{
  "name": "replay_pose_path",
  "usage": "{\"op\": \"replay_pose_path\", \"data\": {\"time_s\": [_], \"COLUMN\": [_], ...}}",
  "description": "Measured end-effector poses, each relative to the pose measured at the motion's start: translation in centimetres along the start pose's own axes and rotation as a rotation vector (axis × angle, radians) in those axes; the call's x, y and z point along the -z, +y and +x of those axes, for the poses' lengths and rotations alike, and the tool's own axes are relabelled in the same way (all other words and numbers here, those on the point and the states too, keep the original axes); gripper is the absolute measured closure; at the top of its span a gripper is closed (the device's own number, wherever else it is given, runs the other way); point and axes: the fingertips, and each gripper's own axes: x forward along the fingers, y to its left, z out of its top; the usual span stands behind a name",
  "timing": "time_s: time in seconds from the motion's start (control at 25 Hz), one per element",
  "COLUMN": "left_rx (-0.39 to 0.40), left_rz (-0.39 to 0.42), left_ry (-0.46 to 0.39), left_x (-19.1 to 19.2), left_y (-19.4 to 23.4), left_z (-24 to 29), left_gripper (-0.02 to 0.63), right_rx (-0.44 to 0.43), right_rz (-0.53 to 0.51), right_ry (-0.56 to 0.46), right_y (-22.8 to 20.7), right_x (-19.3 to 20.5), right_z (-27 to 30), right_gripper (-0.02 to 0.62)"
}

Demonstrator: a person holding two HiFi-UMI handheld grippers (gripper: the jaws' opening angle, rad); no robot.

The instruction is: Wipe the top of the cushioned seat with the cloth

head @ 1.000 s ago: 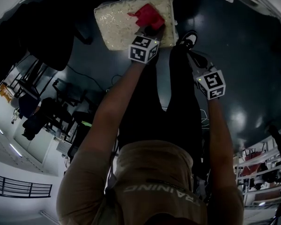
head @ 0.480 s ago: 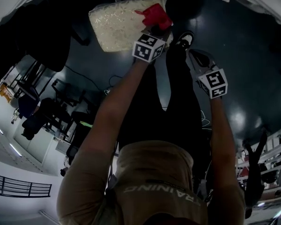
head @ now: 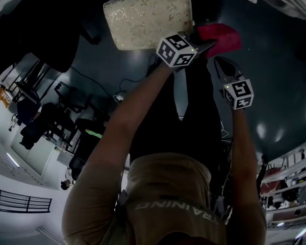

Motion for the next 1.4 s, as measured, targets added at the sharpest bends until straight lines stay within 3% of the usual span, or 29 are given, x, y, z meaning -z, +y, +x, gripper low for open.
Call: {"op": "replay_pose_path", "data": {"time_s": [0.12, 0.32, 0.64, 1.0, 1.2, 1.4], "left_rx": [0.024, -0.024, -0.192, -0.385, -0.479, -0.559], "left_rz": [0.019, 0.049, 0.013, 0.005, 0.021, -0.028], "left_ry": [-0.034, -0.131, -0.324, -0.387, -0.403, -0.433], "left_x": [0.2, 0.5, 3.2, 8.2, 10.0, 12.1], "left_y": [-1.5, -1.9, 1.4, 5.9, 8.4, 10.9], "left_z": [-2.4, -8.9, -23.5, -36.9, -42.2, -46.0], "left_gripper": [0.565, 0.565, 0.565, 0.565, 0.565, 0.565], "right_rx": [-0.023, -0.056, -0.091, -0.137, -0.126, -0.126], "right_rz": [-0.032, -0.109, -0.19, -0.241, -0.305, -0.319], "right_ry": [0.018, 0.012, -0.01, 0.046, 0.072, 0.083], "right_y": [2.5, 6.2, 14.4, 22.0, 24.2, 25.6], "right_x": [-0.1, -1.7, -4.3, -3.9, -4.4, -4.5], "right_z": [1.0, 2.9, 8.0, 12.6, 14.4, 16.0], "right_gripper": [0.591, 0.591, 0.591, 0.591, 0.591, 0.591]}}
